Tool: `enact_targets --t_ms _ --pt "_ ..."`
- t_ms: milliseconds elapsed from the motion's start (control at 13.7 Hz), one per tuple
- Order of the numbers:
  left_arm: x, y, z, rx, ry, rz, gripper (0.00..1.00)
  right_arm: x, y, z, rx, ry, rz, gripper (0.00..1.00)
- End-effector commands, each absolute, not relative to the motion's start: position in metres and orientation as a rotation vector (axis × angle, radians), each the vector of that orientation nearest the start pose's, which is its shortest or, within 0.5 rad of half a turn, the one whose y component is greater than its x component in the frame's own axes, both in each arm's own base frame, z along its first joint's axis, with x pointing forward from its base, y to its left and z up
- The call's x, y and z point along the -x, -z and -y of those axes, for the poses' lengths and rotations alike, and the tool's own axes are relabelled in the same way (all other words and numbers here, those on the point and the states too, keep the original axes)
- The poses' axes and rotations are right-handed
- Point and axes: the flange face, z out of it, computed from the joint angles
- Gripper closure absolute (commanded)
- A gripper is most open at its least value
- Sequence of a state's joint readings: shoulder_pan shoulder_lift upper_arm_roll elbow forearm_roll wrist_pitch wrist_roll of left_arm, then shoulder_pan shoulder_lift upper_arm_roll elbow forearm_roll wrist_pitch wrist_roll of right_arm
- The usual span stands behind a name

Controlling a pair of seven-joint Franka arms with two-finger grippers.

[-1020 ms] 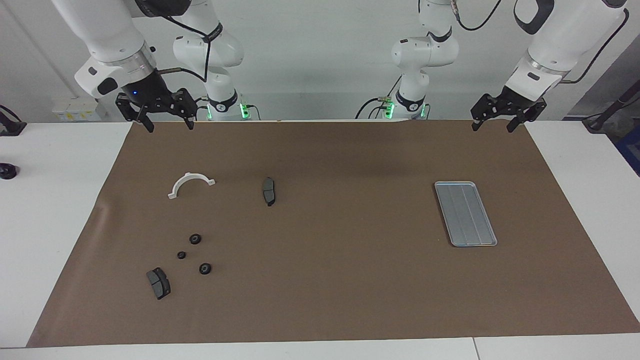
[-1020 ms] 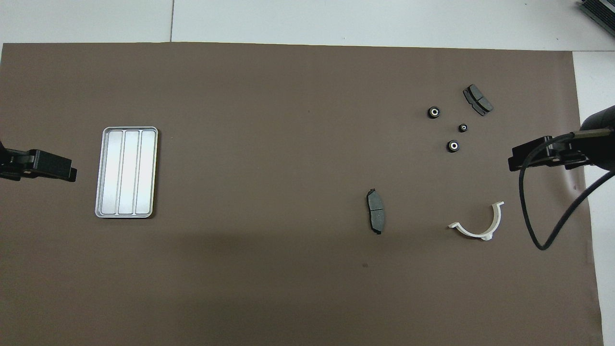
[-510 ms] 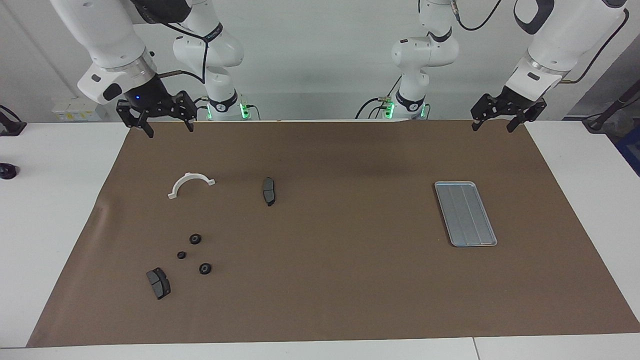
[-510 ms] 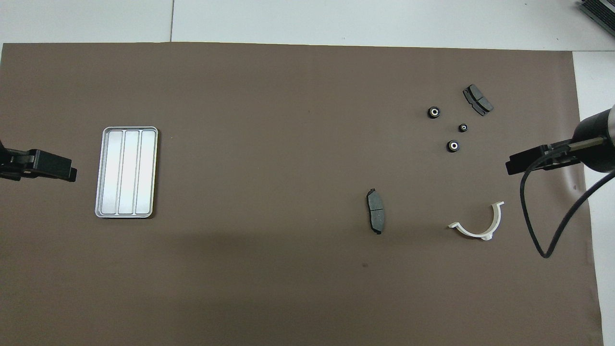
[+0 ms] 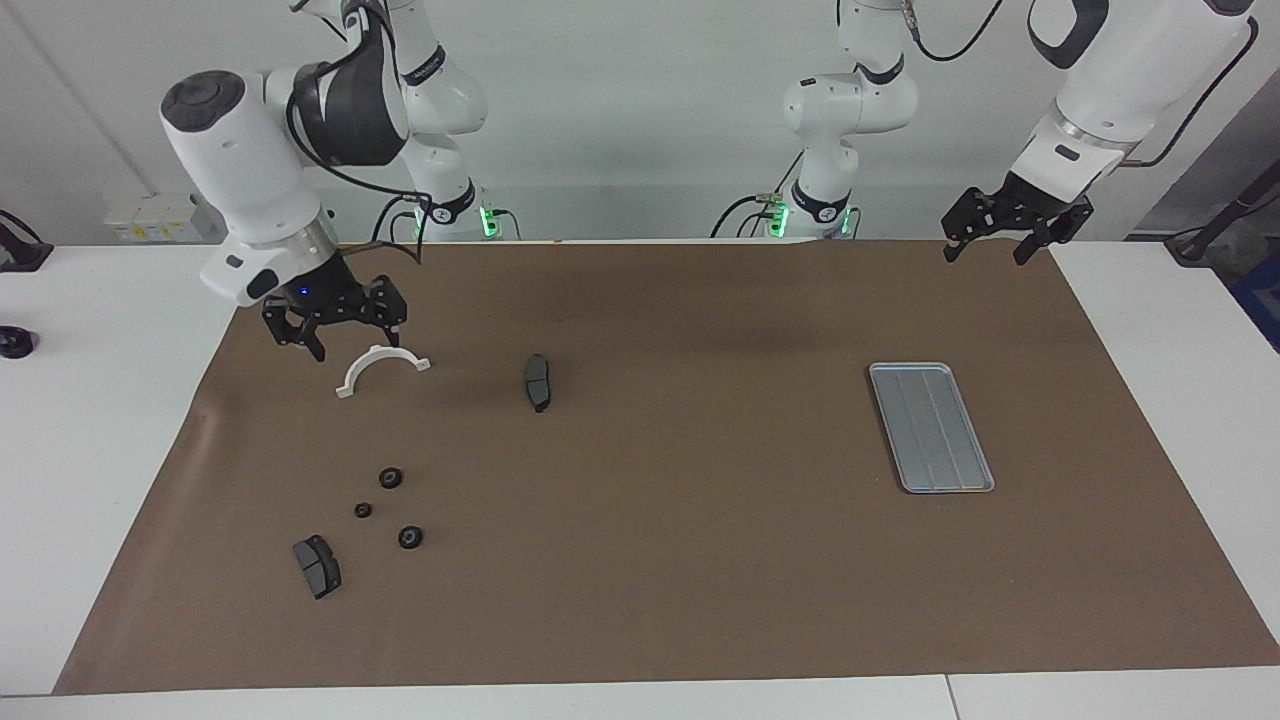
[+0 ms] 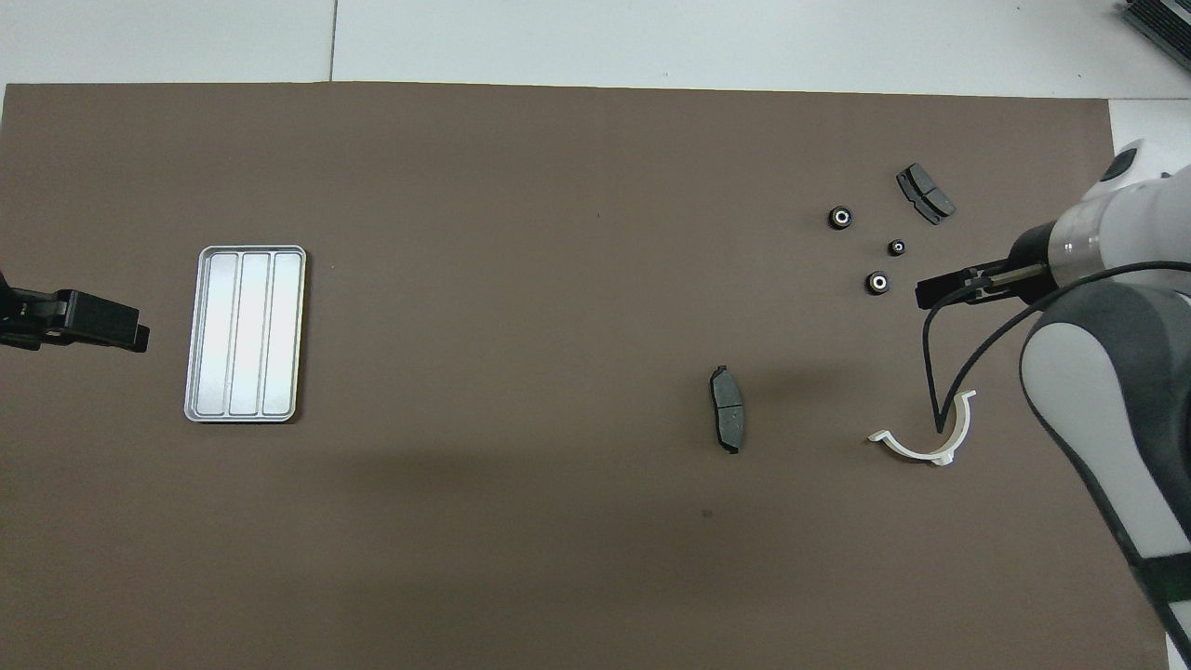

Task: Pick bearing gear from pile to tray
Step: 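Reach the right gripper to the black bearing gears and grasp one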

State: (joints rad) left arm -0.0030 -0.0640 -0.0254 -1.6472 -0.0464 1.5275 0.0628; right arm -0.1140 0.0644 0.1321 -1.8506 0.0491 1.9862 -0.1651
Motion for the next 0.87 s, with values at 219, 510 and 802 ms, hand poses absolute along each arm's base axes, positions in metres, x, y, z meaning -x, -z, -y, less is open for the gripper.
enact_targets --t_ms 219,510,802 --pt "-0.52 -0.621 0.017 3.174 -0.089 -0.147 0.0 -0.649 -0.375 0.003 3.043 0.223 0.295 0.0" --pt "-0.52 -0.621 0.017 3.174 -0.089 -0.147 0.0 -0.658 -0.324 -0.002 3.034 0.257 0.37 0.0" --pt "-0.52 -0.621 0.017 3.174 -0.089 -0.147 0.0 -0.646 -0.303 -0.004 3.034 0.194 0.372 0.04"
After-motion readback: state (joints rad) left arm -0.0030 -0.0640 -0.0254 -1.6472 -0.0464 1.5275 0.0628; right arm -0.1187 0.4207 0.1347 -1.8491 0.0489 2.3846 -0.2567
